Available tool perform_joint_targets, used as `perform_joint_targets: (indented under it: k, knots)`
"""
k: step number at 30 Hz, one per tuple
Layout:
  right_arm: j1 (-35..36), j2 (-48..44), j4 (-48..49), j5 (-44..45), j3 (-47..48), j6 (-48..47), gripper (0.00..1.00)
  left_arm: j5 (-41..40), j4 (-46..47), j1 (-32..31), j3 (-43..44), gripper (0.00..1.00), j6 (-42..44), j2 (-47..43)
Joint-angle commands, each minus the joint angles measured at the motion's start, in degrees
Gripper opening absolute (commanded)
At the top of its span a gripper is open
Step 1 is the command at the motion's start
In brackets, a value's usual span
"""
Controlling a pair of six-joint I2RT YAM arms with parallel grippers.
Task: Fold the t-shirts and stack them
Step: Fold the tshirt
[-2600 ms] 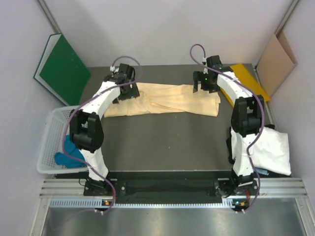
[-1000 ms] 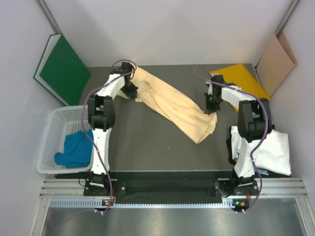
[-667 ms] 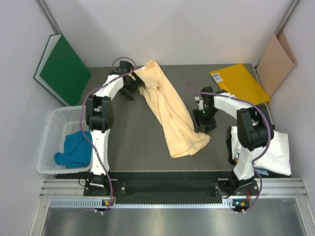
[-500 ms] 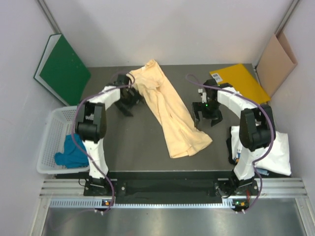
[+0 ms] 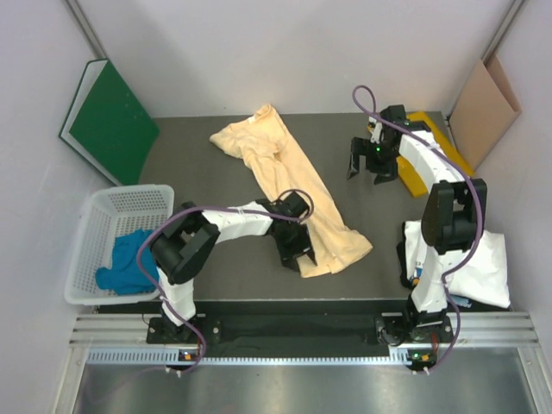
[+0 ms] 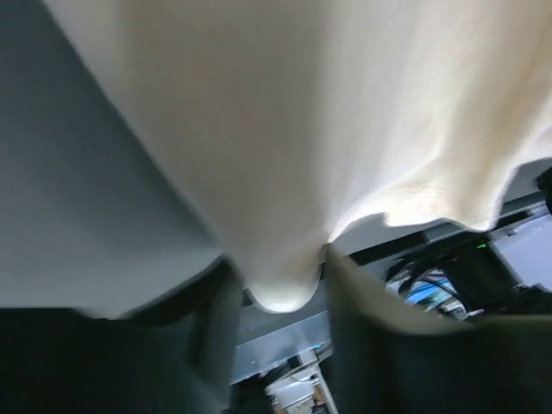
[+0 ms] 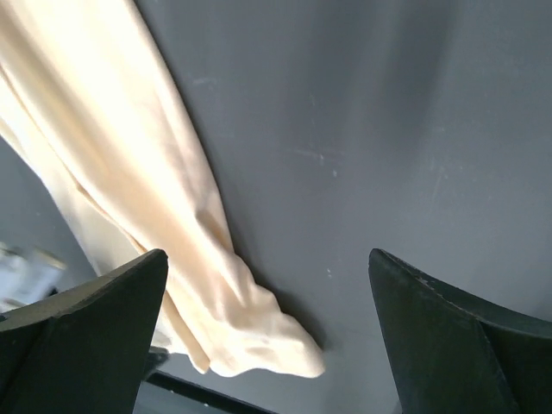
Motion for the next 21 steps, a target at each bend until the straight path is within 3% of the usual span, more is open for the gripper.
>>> perform_joint_targets:
  k: [1, 2, 8, 12, 18, 20, 21]
  knots:
    - [-0.3, -0.48, 0.52, -3.6, 4.5, 1.08, 1.0, 0.23, -3.66, -5.97, 0.71, 0.05, -5.09, 1.61]
    - [-0.3, -1.35, 0.7, -3.95, 3.63, 1.08, 0.99, 0.14, -5.41, -6.6, 0.71, 0.0, -5.18, 1.7]
    - [-0.39, -5.74, 2.63, -4.84, -4.71, 0.91, 1.0, -4.69, -18.06, -8.1, -1.3, 0.0, -3.6, -3.83]
    - [0.4, -7.16, 3.68, -4.14, -8.86, 0.38, 1.0, -7.5, -28.5, -8.01, -7.96, 0.0, -3.94, -15.14]
    - [4.52, -6.2, 5.79, -1.93, -9.13, -0.15, 1.0, -7.68, -35.39, -8.01, -19.74, 0.0, -9.21, -32.63]
    - [5.93, -4.88, 6.41, -1.93, -7.82, 0.02, 1.0, -7.5, -37.06, -8.01, -21.6, 0.05, -10.62, -36.52]
    - [6.98, -4.53, 7.72, -2.37, -7.37, 0.29, 1.0, -8.03, -37.85, -8.01, -22.22, 0.15, -11.76, -39.75]
